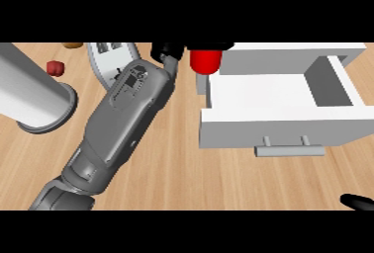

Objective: Pick up the can, place it into the drawer and close the drawer

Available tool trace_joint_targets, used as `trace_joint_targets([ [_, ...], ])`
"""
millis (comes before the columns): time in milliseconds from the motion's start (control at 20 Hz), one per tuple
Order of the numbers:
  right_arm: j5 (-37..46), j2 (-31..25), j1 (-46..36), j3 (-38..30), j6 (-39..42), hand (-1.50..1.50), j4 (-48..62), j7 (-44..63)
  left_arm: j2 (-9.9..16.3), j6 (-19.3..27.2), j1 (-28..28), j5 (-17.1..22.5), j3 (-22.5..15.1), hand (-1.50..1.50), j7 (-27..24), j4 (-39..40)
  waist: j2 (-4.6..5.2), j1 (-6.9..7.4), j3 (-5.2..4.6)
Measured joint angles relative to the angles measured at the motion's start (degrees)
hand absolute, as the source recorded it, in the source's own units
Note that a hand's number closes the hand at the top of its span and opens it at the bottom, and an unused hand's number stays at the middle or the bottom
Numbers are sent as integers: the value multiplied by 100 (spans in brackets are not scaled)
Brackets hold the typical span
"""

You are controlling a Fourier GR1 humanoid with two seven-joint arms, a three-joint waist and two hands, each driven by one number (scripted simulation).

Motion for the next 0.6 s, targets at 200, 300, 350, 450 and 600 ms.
trace_joint_targets([
  [200,-17,35,48,36,21,-150,-64,-1,0,163,-649,111,-54,150,135,511,17,-60,1],
  [300,69,73,31,101,-4,-150,-55,-42,-1,232,-976,158,-37,150,235,773,23,-68,1],
  [350,63,22,-57,89,-14,-150,-46,14,-1,313,-1114,232,-114,150,288,881,26,-83,2],
  [450,114,50,-72,152,-55,-150,-132,85,-1,371,-1299,355,-230,150,305,1051,28,-98,2],
  [600,145,22,-168,173,-89,-150,-141,155,-1,345,-1651,445,-225,150,210,1536,48,-143,3],
])
